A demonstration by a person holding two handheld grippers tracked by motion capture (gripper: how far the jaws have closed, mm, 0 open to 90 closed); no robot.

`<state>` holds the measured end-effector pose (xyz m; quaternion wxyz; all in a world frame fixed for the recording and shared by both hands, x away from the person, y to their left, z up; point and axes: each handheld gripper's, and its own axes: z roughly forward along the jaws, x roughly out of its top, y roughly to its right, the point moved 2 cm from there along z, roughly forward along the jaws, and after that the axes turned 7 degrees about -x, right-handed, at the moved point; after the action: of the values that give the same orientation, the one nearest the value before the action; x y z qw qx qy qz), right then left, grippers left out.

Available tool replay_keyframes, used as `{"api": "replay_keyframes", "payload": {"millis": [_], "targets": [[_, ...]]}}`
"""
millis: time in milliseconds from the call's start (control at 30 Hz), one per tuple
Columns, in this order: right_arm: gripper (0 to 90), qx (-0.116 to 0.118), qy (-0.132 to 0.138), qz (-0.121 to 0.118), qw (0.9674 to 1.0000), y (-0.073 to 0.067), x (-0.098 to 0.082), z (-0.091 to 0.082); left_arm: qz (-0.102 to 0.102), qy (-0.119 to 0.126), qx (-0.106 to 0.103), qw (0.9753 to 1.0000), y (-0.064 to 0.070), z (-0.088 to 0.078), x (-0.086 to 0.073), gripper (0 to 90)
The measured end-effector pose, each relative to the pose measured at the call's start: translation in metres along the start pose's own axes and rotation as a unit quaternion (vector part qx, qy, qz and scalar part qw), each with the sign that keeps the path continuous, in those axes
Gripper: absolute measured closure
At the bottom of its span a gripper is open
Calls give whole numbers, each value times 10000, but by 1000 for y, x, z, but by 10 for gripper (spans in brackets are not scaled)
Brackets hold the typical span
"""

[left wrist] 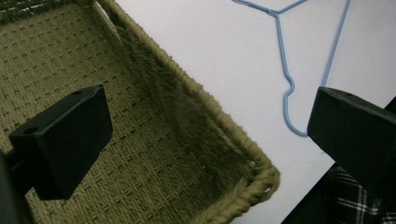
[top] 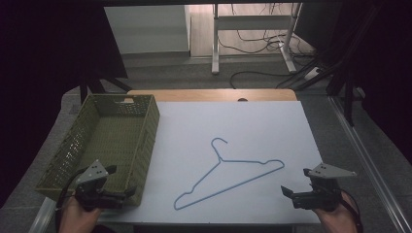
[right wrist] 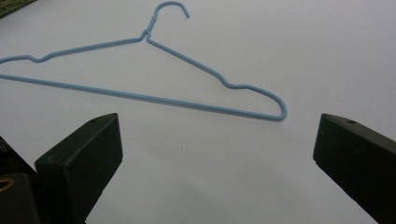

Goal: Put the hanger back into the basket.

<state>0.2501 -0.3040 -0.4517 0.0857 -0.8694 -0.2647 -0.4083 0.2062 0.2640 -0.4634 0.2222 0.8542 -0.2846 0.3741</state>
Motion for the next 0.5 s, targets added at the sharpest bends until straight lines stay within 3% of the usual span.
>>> {"api": "replay_keyframes", "payload": {"millis": [300, 500], "targets": [[4, 88, -16, 13, 10000, -5, 2, 2, -151, 18, -37, 9999, -4, 1, -2, 6], [0, 94, -48, 21, 9999, -5, 2, 3, -140, -98, 5, 9999, -3, 2, 0, 9]]}}
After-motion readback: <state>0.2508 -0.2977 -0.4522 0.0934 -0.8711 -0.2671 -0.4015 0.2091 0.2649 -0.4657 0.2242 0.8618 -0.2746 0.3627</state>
